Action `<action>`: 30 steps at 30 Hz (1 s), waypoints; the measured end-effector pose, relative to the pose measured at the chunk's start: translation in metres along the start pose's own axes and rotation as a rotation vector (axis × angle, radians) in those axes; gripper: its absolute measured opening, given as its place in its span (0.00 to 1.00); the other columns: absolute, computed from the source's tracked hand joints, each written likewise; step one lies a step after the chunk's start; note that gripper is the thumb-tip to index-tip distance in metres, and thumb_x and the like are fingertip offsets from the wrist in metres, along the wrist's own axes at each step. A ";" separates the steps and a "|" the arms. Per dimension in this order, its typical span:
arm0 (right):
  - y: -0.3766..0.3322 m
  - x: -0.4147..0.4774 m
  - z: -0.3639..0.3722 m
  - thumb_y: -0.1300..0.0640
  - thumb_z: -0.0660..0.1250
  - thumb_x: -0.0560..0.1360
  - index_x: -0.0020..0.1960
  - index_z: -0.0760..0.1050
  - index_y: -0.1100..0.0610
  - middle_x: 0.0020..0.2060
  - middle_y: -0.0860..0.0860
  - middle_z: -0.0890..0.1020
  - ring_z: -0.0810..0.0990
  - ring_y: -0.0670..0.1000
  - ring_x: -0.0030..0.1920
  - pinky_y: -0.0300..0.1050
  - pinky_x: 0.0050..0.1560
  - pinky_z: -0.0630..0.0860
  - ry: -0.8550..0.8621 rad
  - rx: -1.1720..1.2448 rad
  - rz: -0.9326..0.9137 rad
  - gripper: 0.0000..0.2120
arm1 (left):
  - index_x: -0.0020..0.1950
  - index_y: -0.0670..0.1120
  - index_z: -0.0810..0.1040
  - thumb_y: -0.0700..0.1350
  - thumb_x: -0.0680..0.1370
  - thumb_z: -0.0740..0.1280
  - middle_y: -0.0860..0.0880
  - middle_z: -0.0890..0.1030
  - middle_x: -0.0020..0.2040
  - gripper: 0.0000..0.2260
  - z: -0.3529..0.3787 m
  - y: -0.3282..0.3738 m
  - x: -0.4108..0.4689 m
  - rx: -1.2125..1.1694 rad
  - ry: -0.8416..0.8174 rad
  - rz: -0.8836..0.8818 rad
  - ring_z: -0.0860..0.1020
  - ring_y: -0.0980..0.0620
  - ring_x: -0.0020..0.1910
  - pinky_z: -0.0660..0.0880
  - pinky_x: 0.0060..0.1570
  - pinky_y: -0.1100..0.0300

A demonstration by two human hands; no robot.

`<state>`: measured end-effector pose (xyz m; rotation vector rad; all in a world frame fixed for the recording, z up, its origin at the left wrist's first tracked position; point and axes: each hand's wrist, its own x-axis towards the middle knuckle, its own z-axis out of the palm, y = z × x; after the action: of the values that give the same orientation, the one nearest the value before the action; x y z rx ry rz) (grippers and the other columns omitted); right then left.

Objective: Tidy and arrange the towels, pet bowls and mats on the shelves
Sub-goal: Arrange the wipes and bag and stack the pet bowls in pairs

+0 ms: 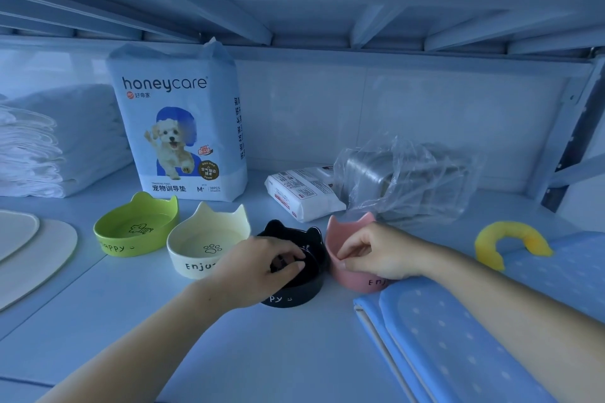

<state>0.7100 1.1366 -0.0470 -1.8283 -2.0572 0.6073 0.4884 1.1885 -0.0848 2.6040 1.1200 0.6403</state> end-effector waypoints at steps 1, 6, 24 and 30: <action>0.000 0.001 0.000 0.50 0.69 0.72 0.50 0.82 0.49 0.48 0.45 0.83 0.80 0.47 0.51 0.42 0.56 0.75 0.005 0.002 0.002 0.08 | 0.53 0.59 0.79 0.55 0.76 0.63 0.62 0.79 0.42 0.09 -0.001 -0.001 -0.001 -0.005 0.003 0.003 0.77 0.61 0.41 0.75 0.44 0.62; -0.007 0.013 -0.003 0.56 0.70 0.72 0.48 0.81 0.50 0.37 0.40 0.80 0.75 0.33 0.36 0.29 0.44 0.70 0.149 0.035 -0.047 0.05 | 0.49 0.58 0.80 0.52 0.75 0.64 0.61 0.81 0.41 0.06 -0.010 -0.007 -0.007 -0.073 0.062 -0.002 0.78 0.62 0.43 0.74 0.39 0.67; -0.056 0.124 0.010 0.50 0.68 0.72 0.58 0.76 0.50 0.59 0.49 0.76 0.75 0.49 0.55 0.41 0.55 0.70 0.385 -0.167 0.090 0.16 | 0.50 0.60 0.77 0.49 0.75 0.65 0.62 0.80 0.44 0.07 -0.079 -0.102 0.007 -0.060 0.150 -0.074 0.78 0.65 0.45 0.74 0.49 0.63; -0.050 0.150 0.014 0.45 0.69 0.71 0.64 0.72 0.52 0.65 0.51 0.73 0.71 0.51 0.65 0.42 0.60 0.68 0.356 -0.282 0.221 0.24 | 0.50 0.61 0.77 0.49 0.75 0.65 0.62 0.80 0.43 0.06 -0.090 -0.131 0.017 -0.053 0.111 -0.023 0.77 0.66 0.44 0.70 0.40 0.73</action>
<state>0.6412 1.2790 -0.0399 -2.1558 -1.7870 0.0290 0.3733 1.2941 -0.0503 2.5345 1.1464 0.8078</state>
